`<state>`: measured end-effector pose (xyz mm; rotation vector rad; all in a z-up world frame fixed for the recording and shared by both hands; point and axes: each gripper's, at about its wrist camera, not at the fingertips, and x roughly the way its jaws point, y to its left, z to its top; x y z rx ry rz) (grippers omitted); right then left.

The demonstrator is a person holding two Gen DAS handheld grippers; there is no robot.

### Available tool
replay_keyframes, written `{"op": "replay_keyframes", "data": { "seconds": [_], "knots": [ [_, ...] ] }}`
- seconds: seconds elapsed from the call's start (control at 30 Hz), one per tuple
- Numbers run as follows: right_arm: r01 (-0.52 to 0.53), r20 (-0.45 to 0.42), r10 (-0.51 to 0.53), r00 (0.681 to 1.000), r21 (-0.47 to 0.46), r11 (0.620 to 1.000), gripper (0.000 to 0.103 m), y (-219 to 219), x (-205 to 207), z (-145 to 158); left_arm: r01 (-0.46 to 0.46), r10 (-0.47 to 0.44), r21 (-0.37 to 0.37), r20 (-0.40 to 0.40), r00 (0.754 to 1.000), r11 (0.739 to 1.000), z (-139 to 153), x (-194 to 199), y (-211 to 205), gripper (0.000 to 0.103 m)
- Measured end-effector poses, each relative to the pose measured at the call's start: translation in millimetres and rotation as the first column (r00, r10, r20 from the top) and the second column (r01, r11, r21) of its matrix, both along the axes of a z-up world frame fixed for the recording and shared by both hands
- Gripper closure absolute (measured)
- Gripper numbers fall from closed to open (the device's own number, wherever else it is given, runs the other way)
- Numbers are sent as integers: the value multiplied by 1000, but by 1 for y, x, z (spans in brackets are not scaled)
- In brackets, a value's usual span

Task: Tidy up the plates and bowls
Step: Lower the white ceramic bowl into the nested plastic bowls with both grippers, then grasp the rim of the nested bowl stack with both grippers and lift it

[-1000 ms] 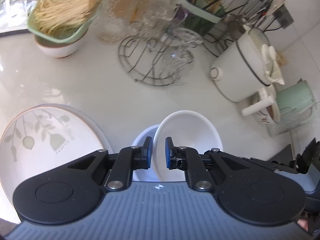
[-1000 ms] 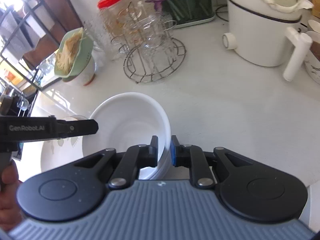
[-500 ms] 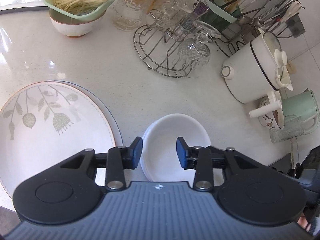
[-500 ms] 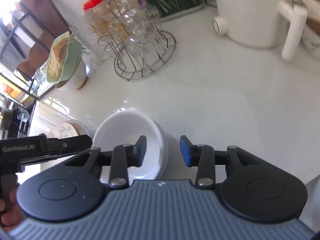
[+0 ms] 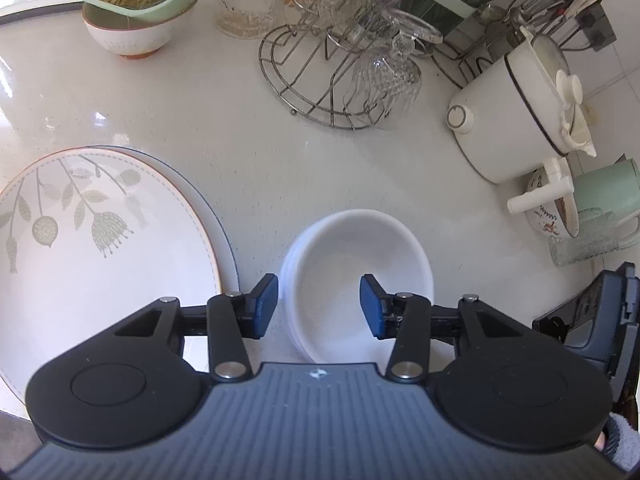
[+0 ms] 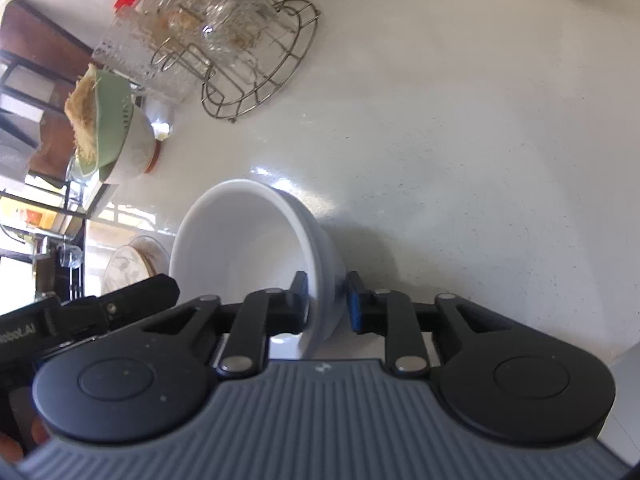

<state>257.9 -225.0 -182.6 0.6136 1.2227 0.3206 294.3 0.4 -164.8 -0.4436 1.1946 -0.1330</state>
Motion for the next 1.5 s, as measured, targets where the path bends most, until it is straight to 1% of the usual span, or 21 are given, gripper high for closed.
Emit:
{"op": "replay_keyframes", "data": {
  "seconds": [0.03,0.1,0.3,0.47,0.6,0.73,0.8,0.93,1.0,1.1,1.17,1.27,1.4,1.5],
  "knots": [
    [6,5,-6,1000,-8,1000,86,-1,-2,1,8,-8,4,-3,1000,1000,-1,1,-1,51],
    [24,10,-24,1000,-33,999,88,-6,-5,3,35,-34,4,-5,999,999,-1,3,-5,51],
    [108,13,-108,994,-64,992,89,-31,-20,3,133,-133,0,3,991,991,-2,12,-27,51],
    [166,14,-166,986,-84,982,89,-52,-31,4,212,-212,4,-21,977,977,-22,1,-54,51],
    [193,21,-192,981,-94,977,89,-61,-39,7,214,-216,-36,-47,975,976,-39,-3,-65,51],
    [194,20,-193,981,-100,976,89,-62,-44,4,271,-271,-2,-62,961,962,-51,-6,-81,51],
    [184,12,-184,983,-99,978,89,-63,-43,1,281,-280,8,-72,957,960,-57,-4,-83,51],
    [173,12,-173,985,-94,980,89,-62,-45,1,289,-288,-4,-88,954,957,-67,-2,-87,53],
    [173,14,-173,985,-91,981,89,-62,-45,1,288,-288,-17,-89,953,957,-71,-1,-87,58],
    [177,14,-176,984,-83,981,90,-63,-47,-1,277,-280,-41,-98,955,960,-78,-1,-85,69],
    [172,15,-171,985,-74,982,89,-63,-46,-2,254,-260,-68,-109,959,965,-82,1,-82,71],
    [179,17,-178,984,-68,982,89,-64,-47,-3,240,-248,-83,-96,964,967,-80,2,-77,76],
    [189,12,-188,982,-53,981,89,-67,-49,-4,252,-259,-75,-95,961,965,-78,4,-79,77],
    [205,13,-204,979,-37,978,88,-71,-50,-2,268,-275,-84,-99,956,960,-73,6,-79,77]
  ]
}}
